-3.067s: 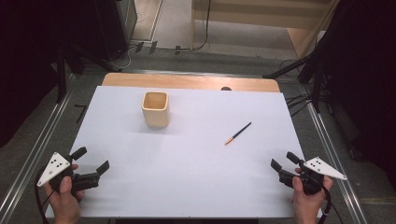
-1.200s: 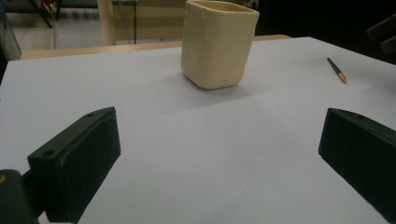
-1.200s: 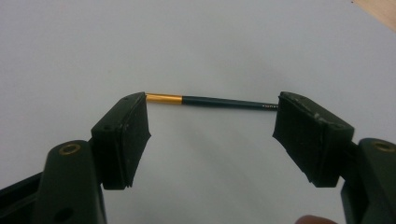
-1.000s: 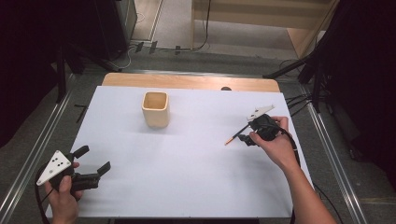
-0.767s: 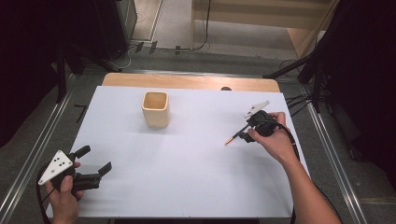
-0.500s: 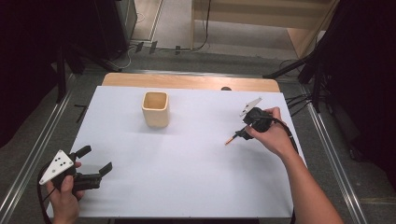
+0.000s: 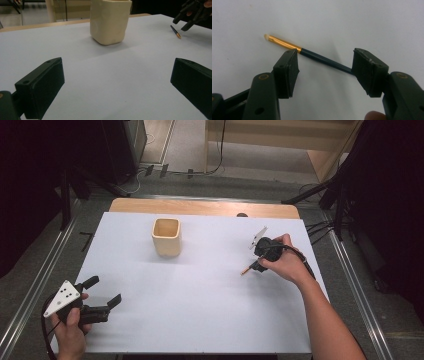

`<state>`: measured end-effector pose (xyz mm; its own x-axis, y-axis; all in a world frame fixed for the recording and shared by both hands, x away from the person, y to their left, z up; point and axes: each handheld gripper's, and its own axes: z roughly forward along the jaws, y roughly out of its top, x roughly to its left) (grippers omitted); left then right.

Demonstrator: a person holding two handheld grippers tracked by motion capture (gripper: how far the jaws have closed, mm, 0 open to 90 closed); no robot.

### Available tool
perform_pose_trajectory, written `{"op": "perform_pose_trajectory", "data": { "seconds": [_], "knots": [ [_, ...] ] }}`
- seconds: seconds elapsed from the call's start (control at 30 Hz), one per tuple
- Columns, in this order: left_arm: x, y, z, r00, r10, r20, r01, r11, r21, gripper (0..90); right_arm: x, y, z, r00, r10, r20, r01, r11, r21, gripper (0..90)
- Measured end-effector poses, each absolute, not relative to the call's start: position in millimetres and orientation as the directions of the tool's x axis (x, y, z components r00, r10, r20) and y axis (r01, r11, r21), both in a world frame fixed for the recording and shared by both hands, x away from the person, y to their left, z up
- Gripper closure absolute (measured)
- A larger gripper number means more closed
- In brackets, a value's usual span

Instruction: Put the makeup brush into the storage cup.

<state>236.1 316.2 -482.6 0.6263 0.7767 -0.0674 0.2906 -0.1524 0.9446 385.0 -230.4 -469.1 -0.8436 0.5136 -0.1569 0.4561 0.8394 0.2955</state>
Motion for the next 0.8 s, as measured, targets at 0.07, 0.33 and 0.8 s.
{"op": "perform_pose_trajectory", "data": {
  "seconds": [0.07, 0.33, 0.8],
  "knots": [
    [236.4, 316.2, -482.9, 0.625, 0.778, -0.068, 0.292, -0.152, 0.944, 0.0, 386.1, -230.3, -470.0, -0.84, 0.522, -0.149, 0.469, 0.836, 0.285, 39.2],
    [237.1, 316.2, -483.5, 0.625, 0.778, -0.069, 0.294, -0.152, 0.944, 0.0, 395.3, -231.1, -477.3, -0.857, 0.499, -0.124, 0.456, 0.849, 0.266, 39.5],
    [237.8, 315.9, -484.0, 0.622, 0.78, -0.074, 0.301, -0.15, 0.942, 0.0, 400.9, -231.9, -484.2, -0.866, 0.496, -0.057, 0.471, 0.85, 0.236, 49.7]
  ]
}}
